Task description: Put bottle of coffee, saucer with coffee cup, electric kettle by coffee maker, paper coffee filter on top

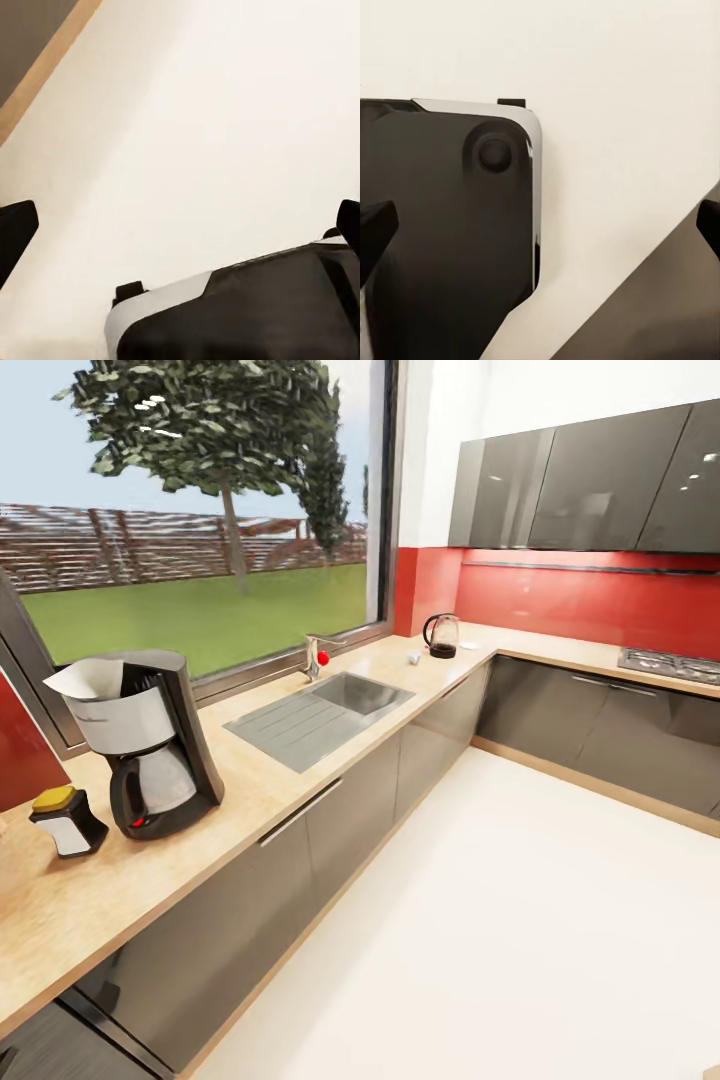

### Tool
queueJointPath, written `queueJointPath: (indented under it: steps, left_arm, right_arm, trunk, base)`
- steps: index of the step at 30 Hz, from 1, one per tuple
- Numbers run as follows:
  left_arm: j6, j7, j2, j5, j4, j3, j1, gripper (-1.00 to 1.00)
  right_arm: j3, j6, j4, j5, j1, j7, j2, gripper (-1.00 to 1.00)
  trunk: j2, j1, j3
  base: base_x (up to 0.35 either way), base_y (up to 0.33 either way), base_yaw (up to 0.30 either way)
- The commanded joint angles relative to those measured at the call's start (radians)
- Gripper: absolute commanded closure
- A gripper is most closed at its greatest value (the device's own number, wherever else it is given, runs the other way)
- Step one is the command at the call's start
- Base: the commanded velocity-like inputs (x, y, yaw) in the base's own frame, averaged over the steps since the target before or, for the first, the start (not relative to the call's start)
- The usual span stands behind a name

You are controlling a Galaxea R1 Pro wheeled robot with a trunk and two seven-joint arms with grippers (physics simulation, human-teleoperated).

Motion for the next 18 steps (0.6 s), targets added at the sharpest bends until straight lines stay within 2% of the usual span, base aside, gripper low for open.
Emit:
queueJointPath:
  steps: [1, 2, 5, 9, 14, 15, 18]
  left_arm:
    - [-0.003, 0.038, 0.01, -0.009, 0.056, 0.008, 0.0, -1.0]
    - [-0.004, 0.195, 0.025, -0.01, 0.21, 0.001, 0.002, -1.0]
    - [0.0, 0.292, 0.027, -0.01, 0.267, -0.004, 0.004, -1.0]
    - [0.004, 0.349, 0.025, -0.01, 0.326, -0.004, 0.006, -1.0]
    - [0.034, 0.376, 0.023, -0.01, 0.359, -0.004, 0.007, -1.0]
    - [0.097, 0.392, 0.021, -0.01, 0.365, -0.004, 0.007, -1.0]
    - [0.161, 0.409, 0.02, -0.01, 0.367, -0.004, 0.008, -1.0]
  right_arm:
    - [0.0, -0.003, 0.001, 0.0, -0.001, 0.001, 0.0, -1.0]
    - [0.002, -0.003, 0.001, 0.0, -0.001, 0.002, 0.001, -1.0]
    - [0.002, -0.003, 0.001, 0.0, -0.001, 0.002, 0.001, -1.0]
    - [0.0, -0.004, 0.001, -0.001, -0.001, 0.002, 0.0, -1.0]
    - [-0.003, -0.004, 0.001, -0.004, -0.001, -0.003, 0.001, -1.0]
    - [-0.003, -0.003, 0.001, -0.005, -0.001, -0.003, 0.002, -1.0]
    - [-0.003, -0.003, 0.001, -0.006, -0.001, -0.004, 0.003, -1.0]
  trunk:
    - [-0.002, 0.001, -0.002]
    - [-0.002, 0.001, -0.002]
    - [-0.002, 0.001, -0.002]
    - [-0.002, 0.001, -0.002]
    - [-0.002, 0.001, -0.002]
    - [-0.002, 0.001, -0.001]
    - [-0.002, 0.001, 0.002]
  base:
    - [0.0, 0.0, 0.0]
    - [0.0, 0.0, 0.0]
    - [0.0, 0.0, 0.0]
    - [0.0, 0.0, 0.0]
    - [0.0, 0.0, -0.001]
    - [0.0, 0.0, -0.07]
    - [0.0, 0.0, -0.096]
